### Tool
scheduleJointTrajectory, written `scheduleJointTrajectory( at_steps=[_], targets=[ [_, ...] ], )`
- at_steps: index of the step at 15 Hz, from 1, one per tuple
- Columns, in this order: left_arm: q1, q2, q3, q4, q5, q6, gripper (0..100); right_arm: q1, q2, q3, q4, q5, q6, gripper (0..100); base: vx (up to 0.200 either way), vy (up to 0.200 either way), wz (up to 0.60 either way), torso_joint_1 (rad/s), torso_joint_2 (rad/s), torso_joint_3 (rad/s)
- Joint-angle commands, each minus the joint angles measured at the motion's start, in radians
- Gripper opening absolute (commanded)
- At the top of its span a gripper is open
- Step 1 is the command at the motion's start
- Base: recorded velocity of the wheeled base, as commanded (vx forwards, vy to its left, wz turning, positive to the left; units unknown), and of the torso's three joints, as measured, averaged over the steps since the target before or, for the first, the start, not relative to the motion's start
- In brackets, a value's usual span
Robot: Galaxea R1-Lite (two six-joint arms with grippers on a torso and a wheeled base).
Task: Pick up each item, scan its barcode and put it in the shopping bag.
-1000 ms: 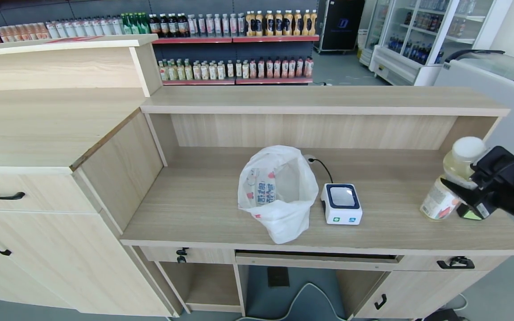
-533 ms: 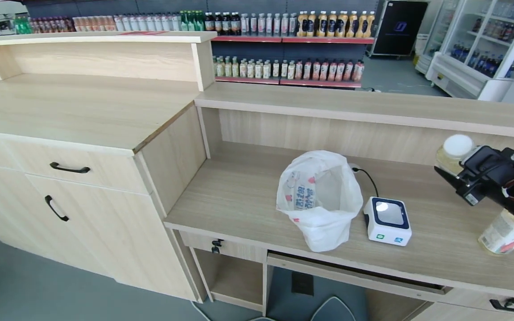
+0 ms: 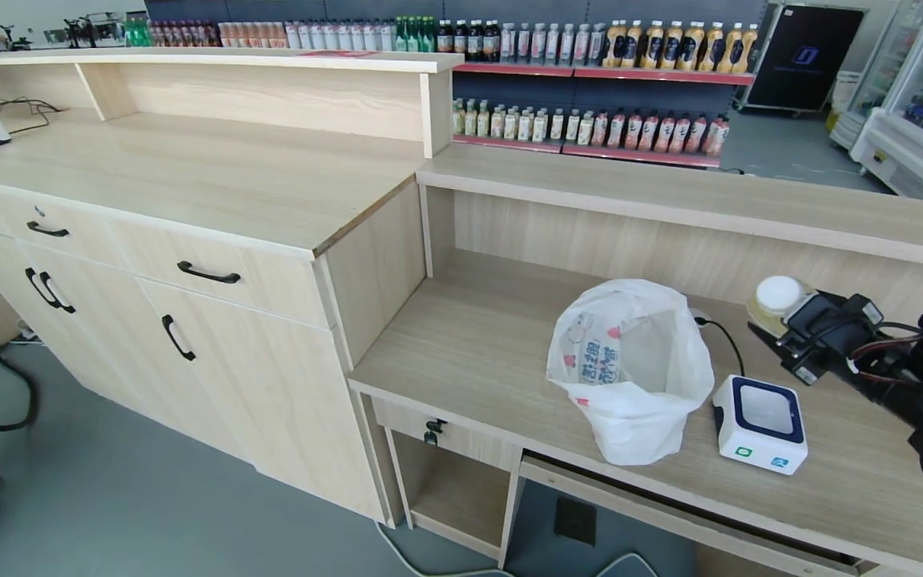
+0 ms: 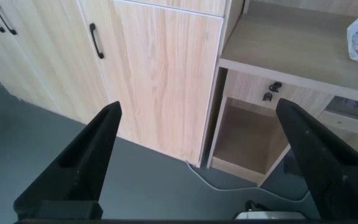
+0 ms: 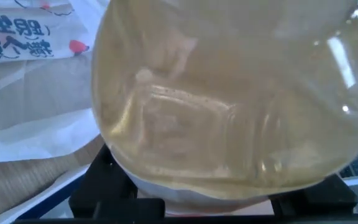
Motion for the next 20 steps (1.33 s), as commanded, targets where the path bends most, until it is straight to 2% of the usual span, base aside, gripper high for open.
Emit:
scheduleJointTrajectory(
  at_steps=[1,5,20],
  targets=[
    [0.000,0.000,0.000,0.000,0.000,0.000,100,-0.010,0.065,0.004,0.001,0.001,0.000,0,0.000,0.000,0.00,0.000,0.00,0.000],
    [0.000,0.000,0.000,0.000,0.000,0.000,100,-0.012,0.136,-0.021,-0.015,0.053,-0.004,0,0.000,0.000,0.00,0.000,0.00,0.000],
    [0.000,0.000,0.000,0.000,0.000,0.000,100,-0.012,0.272,-0.058,-0.055,0.058,-0.039,0,0.000,0.000,0.00,0.000,0.00,0.000]
  ],
)
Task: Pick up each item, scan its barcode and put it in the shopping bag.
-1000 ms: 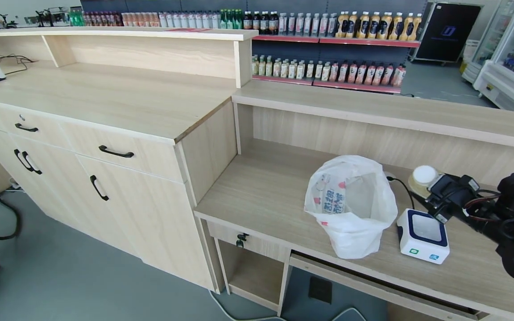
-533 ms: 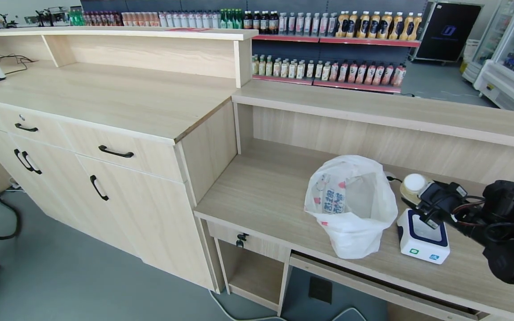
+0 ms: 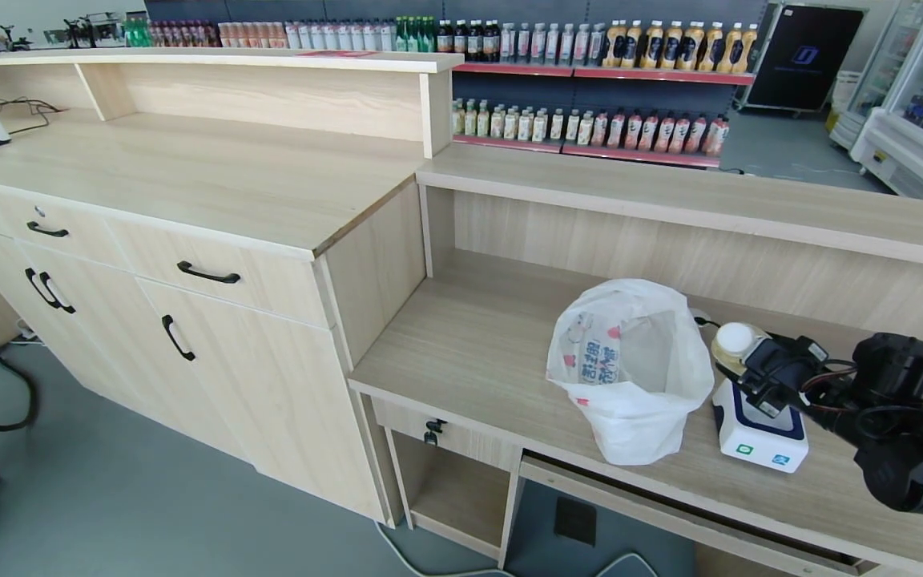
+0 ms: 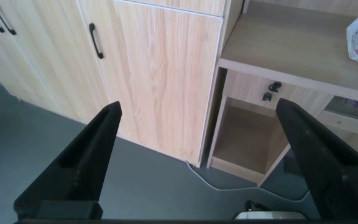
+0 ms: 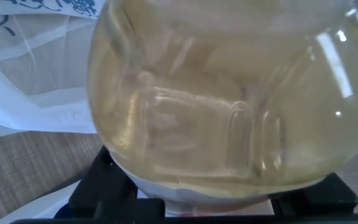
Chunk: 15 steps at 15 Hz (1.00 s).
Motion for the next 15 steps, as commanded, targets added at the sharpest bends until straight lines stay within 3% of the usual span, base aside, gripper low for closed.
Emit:
scheduleJointTrajectory(
  at_steps=[1,12,15],
  targets=[
    [0.000,0.000,0.000,0.000,0.000,0.000,100,0.000,0.012,-0.003,0.006,0.000,0.000,0,0.000,0.000,0.00,0.000,0.00,0.000],
    [0.000,0.000,0.000,0.000,0.000,0.000,100,-0.017,-0.081,0.026,0.019,0.038,-0.055,0,0.000,0.000,0.00,0.000,0.00,0.000],
    [0.000,0.000,0.000,0.000,0.000,0.000,100,-0.016,-0.196,0.026,0.065,0.046,0.014,0,0.000,0.000,0.00,0.000,0.00,0.000]
  ],
)
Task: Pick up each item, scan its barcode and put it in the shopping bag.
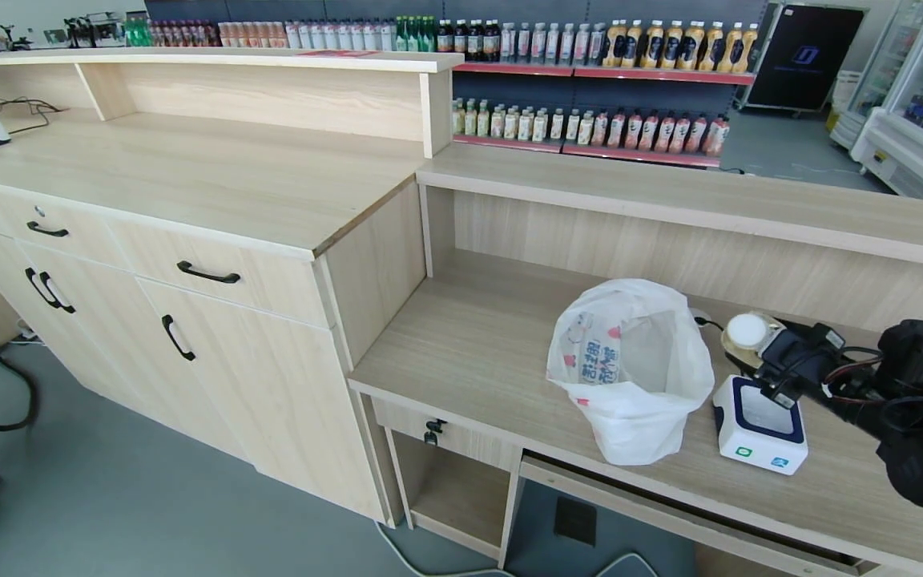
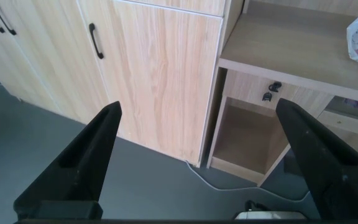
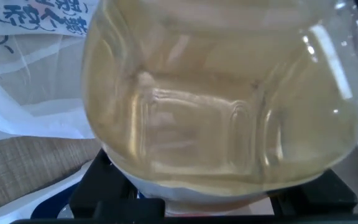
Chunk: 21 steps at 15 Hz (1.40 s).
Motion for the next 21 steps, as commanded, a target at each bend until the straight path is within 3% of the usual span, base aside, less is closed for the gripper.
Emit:
scheduleJointTrajectory(
  at_steps=[1,3,5,8,11,13,16,21],
  targets=[
    [0.000,0.000,0.000,0.000,0.000,0.000,100,0.000,-0.189,0.014,0.091,-0.007,0.098,0,0.000,0.000,0.00,0.000,0.00,0.000],
    [0.000,0.000,0.000,0.000,0.000,0.000,100,-0.017,-0.410,0.083,0.234,-0.022,0.197,0,0.000,0.000,0.00,0.000,0.00,0.000],
    [0.000,0.000,0.000,0.000,0.000,0.000,100,-0.116,-0.536,0.100,0.333,-0.024,0.204,0,0.000,0.000,0.00,0.000,0.00,0.000],
    [0.000,0.000,0.000,0.000,0.000,0.000,100,-0.167,-0.597,0.101,0.433,-0.018,0.257,0,0.000,0.000,0.00,0.000,0.00,0.000],
    [0.000,0.000,0.000,0.000,0.000,0.000,100,-0.161,-0.608,0.104,0.418,-0.025,0.293,0,0.000,0.000,0.60,-0.002,0.00,0.007],
    [0.000,0.000,0.000,0.000,0.000,0.000,100,-0.138,-0.571,0.095,0.404,-0.088,0.311,0,0.000,0.000,0.60,0.005,0.00,0.007],
    [0.000,0.000,0.000,0.000,0.000,0.000,100,-0.113,-0.433,0.038,0.362,-0.088,0.507,0,0.000,0.000,0.20,0.002,0.00,-0.001],
    [0.000,0.000,0.000,0.000,0.000,0.000,100,-0.112,-0.141,-0.020,0.238,-0.091,0.687,0,0.000,0.000,0.00,0.000,0.00,0.000]
  ],
)
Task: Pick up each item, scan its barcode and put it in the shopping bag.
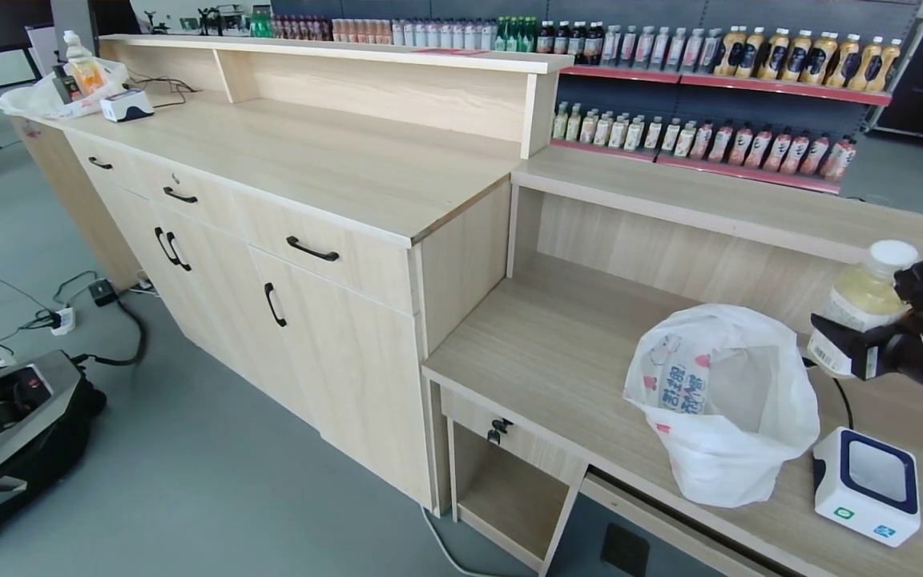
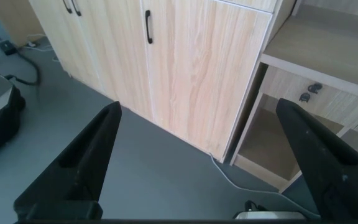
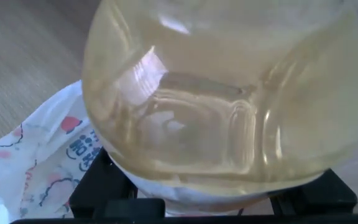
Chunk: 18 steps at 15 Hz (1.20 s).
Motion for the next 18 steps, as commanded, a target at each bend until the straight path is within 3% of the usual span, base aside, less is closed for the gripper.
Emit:
scheduleJointTrajectory(
  at_steps=[1,3,5,10,14,18],
  targets=[
    [0.000,0.000,0.000,0.000,0.000,0.000,100,0.011,0.177,-0.042,-0.049,0.001,0.072,0,0.000,0.000,0.00,0.000,0.00,0.000],
    [0.000,0.000,0.000,0.000,0.000,0.000,100,0.043,0.289,-0.112,-0.087,-0.002,0.190,0,0.000,0.000,0.00,0.000,0.00,0.000],
    [0.000,0.000,0.000,0.000,0.000,0.000,100,0.074,0.352,-0.158,-0.099,-0.002,0.207,0,0.000,0.000,0.00,0.000,0.00,0.000],
    [0.000,0.000,0.000,0.000,0.000,0.000,100,0.162,0.456,-0.241,-0.115,-0.005,0.207,0,0.000,0.000,0.00,0.000,0.00,0.000],
    [0.000,0.000,0.000,0.000,0.000,0.000,100,0.163,0.526,-0.307,-0.125,-0.083,0.204,0,0.000,0.000,0.00,0.000,0.00,0.000],
    [0.000,0.000,0.000,0.000,0.000,0.000,100,0.165,0.566,-0.351,-0.124,-0.095,0.202,0,0.000,0.000,0.00,0.000,0.00,0.000]
  ],
)
